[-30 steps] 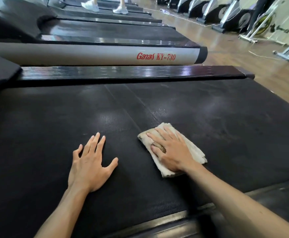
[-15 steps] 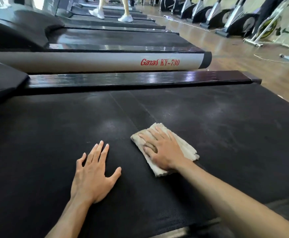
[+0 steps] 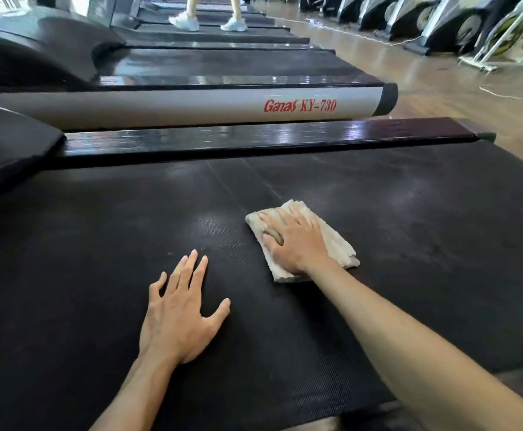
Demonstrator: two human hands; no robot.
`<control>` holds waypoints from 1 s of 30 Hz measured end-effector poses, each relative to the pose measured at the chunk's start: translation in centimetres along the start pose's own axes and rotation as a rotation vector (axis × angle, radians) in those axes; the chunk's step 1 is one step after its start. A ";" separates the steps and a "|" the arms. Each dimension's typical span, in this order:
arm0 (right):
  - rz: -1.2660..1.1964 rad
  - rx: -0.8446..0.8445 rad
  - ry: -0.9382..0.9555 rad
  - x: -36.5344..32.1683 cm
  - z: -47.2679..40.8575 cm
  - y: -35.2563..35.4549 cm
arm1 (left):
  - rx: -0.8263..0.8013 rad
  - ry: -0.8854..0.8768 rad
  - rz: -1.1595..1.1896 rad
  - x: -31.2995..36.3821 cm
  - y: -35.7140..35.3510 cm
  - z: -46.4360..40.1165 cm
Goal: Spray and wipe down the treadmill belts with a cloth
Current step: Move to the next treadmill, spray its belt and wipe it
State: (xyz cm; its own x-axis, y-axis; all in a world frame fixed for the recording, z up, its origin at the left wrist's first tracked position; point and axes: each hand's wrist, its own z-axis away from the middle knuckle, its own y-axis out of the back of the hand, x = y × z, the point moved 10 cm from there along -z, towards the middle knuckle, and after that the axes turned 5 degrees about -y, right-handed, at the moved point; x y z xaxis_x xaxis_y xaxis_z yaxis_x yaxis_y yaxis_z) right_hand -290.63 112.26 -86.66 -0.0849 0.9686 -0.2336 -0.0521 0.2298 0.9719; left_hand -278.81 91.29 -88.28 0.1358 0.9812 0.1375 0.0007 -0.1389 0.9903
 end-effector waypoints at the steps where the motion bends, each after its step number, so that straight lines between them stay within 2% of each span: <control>1: -0.012 -0.018 0.056 -0.4 1.3 -0.3 | -0.001 0.001 -0.004 0.0 0.1 0.0; 3: -0.028 -0.056 0.124 0.5 3.8 -0.5 | 0.002 -0.009 -0.012 0.1 0.1 0.0; 5: -0.041 -0.067 0.113 2.5 5.2 -0.2 | 0.004 -0.010 -0.020 0.1 0.2 0.1; 9: 0.015 0.018 -0.083 6.5 1.7 1.0 | 0.015 -0.001 0.007 0.1 0.2 0.1; 12: 0.039 0.027 -0.168 5.3 -2.0 0.6 | 0.009 0.001 0.005 0.0 0.1 0.0; 16: -0.003 -0.013 -0.084 0.6 -2.9 -0.3 | 0.025 0.005 0.040 -0.3 -0.1 -0.1; 19: -0.045 -0.027 0.062 -2.1 0.8 -0.5 | 0.020 -0.003 0.040 0.2 0.0 0.4; 21: -0.064 -0.022 0.092 -1.2 3.6 -0.4 | 0.049 -0.009 0.088 0.3 0.9 0.3; 23: -0.061 -0.026 0.058 1.2 4.8 -0.2 | 0.103 -0.037 0.148 0.2 2.3 -1.0; 26: -0.033 0.002 -0.114 5.0 2.9 0.4 | 0.162 -0.079 0.159 -0.2 3.9 -5.8; 30: 0.012 0.025 -0.211 5.0 -4.0 0.4 | 0.084 -0.018 0.076 -2.7 2.8 -12.7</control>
State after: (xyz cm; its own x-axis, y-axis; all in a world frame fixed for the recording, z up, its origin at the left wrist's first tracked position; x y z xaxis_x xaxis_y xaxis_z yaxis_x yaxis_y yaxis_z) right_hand -295.05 116.85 -87.61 0.1249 0.9691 -0.2128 -0.0272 0.2177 0.9756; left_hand -291.80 89.96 -85.62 0.1566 0.9648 0.2114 0.0728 -0.2247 0.9717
